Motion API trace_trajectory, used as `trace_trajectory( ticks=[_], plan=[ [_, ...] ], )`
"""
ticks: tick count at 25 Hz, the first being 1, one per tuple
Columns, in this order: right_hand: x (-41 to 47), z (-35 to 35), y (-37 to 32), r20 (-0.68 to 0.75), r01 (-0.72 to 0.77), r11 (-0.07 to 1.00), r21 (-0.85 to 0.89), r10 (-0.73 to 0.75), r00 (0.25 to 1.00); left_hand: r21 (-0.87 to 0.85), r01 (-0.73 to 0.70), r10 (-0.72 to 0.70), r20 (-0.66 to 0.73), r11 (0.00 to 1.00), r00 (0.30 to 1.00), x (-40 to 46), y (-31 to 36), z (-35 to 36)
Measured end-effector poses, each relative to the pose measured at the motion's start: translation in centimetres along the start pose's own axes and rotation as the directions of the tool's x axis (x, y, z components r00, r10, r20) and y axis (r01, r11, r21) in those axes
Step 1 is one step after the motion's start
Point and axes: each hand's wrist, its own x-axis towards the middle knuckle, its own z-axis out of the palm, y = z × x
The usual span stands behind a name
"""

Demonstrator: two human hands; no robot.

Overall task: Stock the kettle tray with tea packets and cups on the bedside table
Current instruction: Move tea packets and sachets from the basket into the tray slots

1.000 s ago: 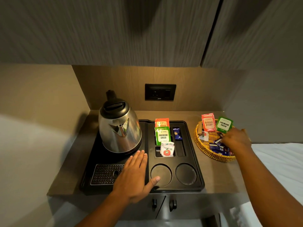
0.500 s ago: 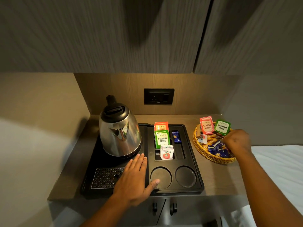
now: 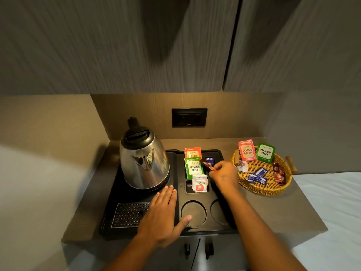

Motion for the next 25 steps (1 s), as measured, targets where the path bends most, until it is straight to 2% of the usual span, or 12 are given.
trace_trajectory(
  ticks=[4,7,10,12,13,15,16,17,20,24,25],
  plan=[
    [-0.4,0.4,1.7,-0.046,0.048,0.978,-0.205,-0.058,0.997,-0.006,0.001,-0.001,-0.021,1.000,1.000,0.0,0.0,0.1],
    [-1.0,-0.1,2.0,-0.032,0.076,0.969,-0.235,-0.086,0.996,0.011,-0.002,0.002,-0.014,1.000,1.000,0.0,-0.1,0.1],
    [-1.6,-1.4,2.3,-0.091,0.136,0.967,-0.217,-0.159,0.983,-0.081,-0.010,0.007,-0.047,0.997,0.999,0.0,0.1,-0.2],
    [-1.8,-2.2,3.6,-0.121,0.142,0.959,-0.247,-0.176,0.977,-0.235,0.021,-0.057,-0.148,0.972,0.987,-0.7,-0.1,-0.5],
    [-1.8,-2.3,4.4,-0.115,0.126,0.952,-0.277,-0.164,0.980,-0.296,0.034,-0.110,-0.244,0.955,0.963,-1.1,-0.7,-0.9],
    [-1.9,-2.1,5.8,-0.080,0.086,0.943,-0.322,-0.117,0.990,-0.296,0.071,-0.205,-0.451,0.952,0.868,-1.8,-3.3,-1.9],
    [-1.9,-1.8,6.2,-0.060,0.079,0.940,-0.332,-0.104,0.993,-0.275,0.143,-0.269,-0.501,0.951,0.823,-1.8,-5.3,-2.5],
    [-2.1,-1.3,6.2,-0.047,0.078,0.940,-0.333,-0.100,0.994,-0.268,0.250,-0.355,-0.491,0.930,0.795,-1.8,-7.4,-3.4],
    [-2.2,-0.9,5.8,-0.079,0.075,0.951,-0.300,-0.103,0.992,-0.203,0.546,-0.582,-0.319,0.813,0.748,-0.8,-12.0,-5.6],
    [-2.2,-0.6,5.5,-0.074,0.067,0.959,-0.275,-0.090,0.993,-0.188,0.677,-0.693,-0.027,0.712,0.721,1.9,-13.7,-6.3],
    [-2.2,-0.6,5.4,-0.076,0.059,0.964,-0.261,-0.081,0.994,-0.213,0.691,-0.706,0.003,0.691,0.708,2.3,-13.7,-6.2]
  ],
)
